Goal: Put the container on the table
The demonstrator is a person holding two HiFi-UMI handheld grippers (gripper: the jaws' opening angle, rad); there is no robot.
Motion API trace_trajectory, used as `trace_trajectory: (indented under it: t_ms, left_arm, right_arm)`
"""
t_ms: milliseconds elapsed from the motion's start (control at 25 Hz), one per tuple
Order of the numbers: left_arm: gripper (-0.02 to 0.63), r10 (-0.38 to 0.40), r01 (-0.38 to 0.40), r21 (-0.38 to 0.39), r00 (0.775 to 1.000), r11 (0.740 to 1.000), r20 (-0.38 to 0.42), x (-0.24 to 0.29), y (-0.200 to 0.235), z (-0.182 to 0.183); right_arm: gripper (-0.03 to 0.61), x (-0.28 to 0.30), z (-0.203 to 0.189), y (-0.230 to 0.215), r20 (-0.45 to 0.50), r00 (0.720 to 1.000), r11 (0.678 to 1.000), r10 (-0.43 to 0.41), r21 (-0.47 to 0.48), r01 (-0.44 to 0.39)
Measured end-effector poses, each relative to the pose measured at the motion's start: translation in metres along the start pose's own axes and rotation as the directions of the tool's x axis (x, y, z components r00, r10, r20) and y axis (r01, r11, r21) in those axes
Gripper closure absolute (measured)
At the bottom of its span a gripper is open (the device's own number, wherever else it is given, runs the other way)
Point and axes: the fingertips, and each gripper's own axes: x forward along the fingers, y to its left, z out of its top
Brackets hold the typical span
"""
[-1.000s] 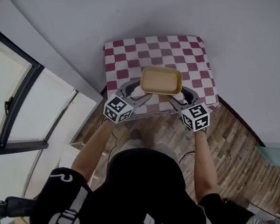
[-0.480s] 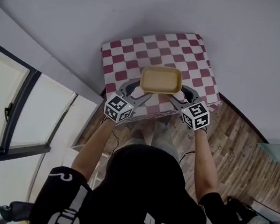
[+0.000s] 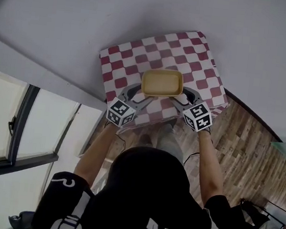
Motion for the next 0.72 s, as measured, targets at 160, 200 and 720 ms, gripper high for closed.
trace_trajectory:
  t_ms: [160,200,720]
  left_arm:
    - [0.333,-0.003,0.003,-0.023,1.0,1.0,-0.021,0.01,0.005,-0.016]
    - [0.333,-0.003,0.002,-0.027,1.0,1.0,-0.027,0.013,0.006,-0.019]
    - [0.339,0.012,-0.01,0.017,0.995,1.0,-0.102,0.039,0.022,-0.067]
  right_arm:
    - [0.31,0.009,-0.014,-0.007,-0.025,1.0,1.0,0.01,0.012,-0.01]
    - [0.31,0.012,-0.017,-0.009,-0.031,0.999,1.0,0.013,0.014,-0.012]
    - [0.311,0.044,-0.065,-0.024,-0.119,0.992,0.999,0.031,0.037,-0.027]
